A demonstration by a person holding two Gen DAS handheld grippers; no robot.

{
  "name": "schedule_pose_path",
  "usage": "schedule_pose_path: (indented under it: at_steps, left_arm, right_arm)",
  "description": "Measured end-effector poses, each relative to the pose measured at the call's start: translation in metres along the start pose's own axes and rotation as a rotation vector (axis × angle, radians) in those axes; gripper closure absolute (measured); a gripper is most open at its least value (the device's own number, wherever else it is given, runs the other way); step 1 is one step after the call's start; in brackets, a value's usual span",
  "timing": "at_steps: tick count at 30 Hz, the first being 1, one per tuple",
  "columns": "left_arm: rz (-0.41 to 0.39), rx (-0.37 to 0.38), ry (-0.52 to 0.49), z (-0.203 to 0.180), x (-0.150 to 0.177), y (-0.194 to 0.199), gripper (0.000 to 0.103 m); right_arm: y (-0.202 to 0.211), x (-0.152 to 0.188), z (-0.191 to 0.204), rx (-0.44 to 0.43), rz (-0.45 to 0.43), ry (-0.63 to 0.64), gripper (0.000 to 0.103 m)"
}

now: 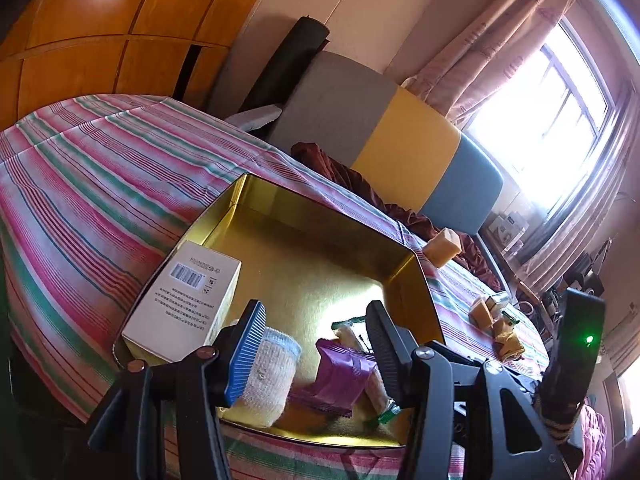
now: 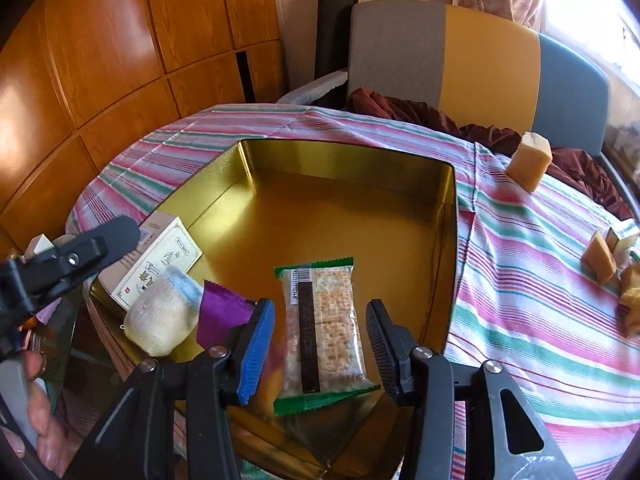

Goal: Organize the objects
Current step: 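Lower the cracker packet into the tray and open the right tool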

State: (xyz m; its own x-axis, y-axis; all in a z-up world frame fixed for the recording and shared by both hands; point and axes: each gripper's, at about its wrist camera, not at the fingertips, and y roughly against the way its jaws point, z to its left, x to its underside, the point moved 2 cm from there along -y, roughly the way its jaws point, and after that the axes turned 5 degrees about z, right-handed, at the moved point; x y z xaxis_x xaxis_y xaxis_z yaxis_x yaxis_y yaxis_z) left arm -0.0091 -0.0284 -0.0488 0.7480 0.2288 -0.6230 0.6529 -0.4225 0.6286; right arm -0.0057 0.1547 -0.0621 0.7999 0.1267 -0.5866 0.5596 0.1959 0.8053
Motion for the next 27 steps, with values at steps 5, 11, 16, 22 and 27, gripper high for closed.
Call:
schedule_pose_path:
  at_steps: [5,11,16,22,27]
  left_arm:
    - [0.017,0.012,-0.023,-0.006,0.004,-0.004,0.050]
    - [0.025,0.017,-0.069,-0.016,0.008,-0.005,0.050]
    - [0.032,0.019,-0.087,-0.022,0.011,-0.006,0.050]
    - [0.044,0.019,-0.097,-0.027,0.015,-0.008,0.050]
    - [0.041,0.025,-0.131,-0.037,0.020,-0.006,0.050]
  right_arm:
    - [0.010,-0.001,-0.007,0.003,-0.022,-0.014,0.052]
    - [0.021,-0.003,-0.019,0.038,-0.046,-0.023,0.051]
    - [0.030,0.000,-0.037,0.082,-0.059,-0.045,0.051]
    - [0.038,0.005,-0.064,0.154,-0.054,-0.065,0.050]
    - [0.050,0.012,-0.090,0.283,-0.081,-0.038,0.050]
